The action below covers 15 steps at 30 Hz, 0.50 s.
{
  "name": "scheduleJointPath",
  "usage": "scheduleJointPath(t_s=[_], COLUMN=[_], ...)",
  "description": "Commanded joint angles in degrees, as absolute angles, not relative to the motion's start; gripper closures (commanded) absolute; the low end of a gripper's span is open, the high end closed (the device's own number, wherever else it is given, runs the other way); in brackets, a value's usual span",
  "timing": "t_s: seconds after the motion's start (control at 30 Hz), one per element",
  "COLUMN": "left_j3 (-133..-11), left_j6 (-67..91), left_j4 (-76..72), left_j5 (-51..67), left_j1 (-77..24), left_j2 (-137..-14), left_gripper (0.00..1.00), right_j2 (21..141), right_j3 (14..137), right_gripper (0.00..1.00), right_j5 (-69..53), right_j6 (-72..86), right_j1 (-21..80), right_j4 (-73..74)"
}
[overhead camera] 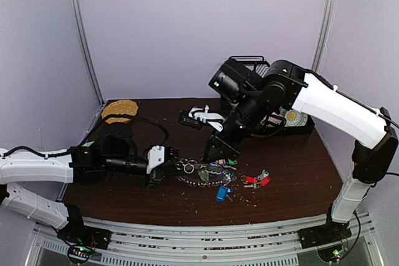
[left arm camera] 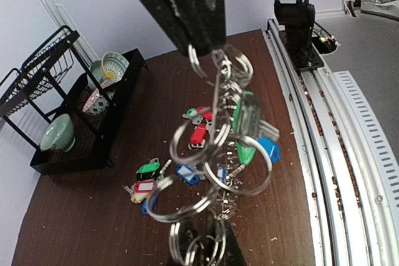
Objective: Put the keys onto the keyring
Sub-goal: Pass from the right arm to the left
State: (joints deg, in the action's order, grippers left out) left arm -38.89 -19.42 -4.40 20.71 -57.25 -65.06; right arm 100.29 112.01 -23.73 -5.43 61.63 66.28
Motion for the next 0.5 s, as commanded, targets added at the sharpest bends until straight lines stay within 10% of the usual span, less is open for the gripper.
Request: scheduleJointPath(t_s=[0.0, 0.2, 0.47], left_j3=[-39.1, -36.3, -34.3], left_j6=[-18.9, -25.1, -36.6], left_j4=[-8.3, -16.1, -24.5], left_j5=[16.5, -12.1, -22.2], left_j1=[-57.0, -58.0, -62.6], left_j2=[-63.3, -55.6, -52.7], left_gripper=[1.00, 1.00, 1.00], right_j2=[97.4, 98.8, 98.9], right_j3=[110.7, 109.3, 106.8], right_gripper=[1.00, 1.00, 0.97], right_j5=[-24.3, -21.3, -21.7], right_j6=[-3.5, 3.8, 8.2], right_j1=[61.5, 61.6, 61.6], right_j4=[64.3, 65.6, 60.7])
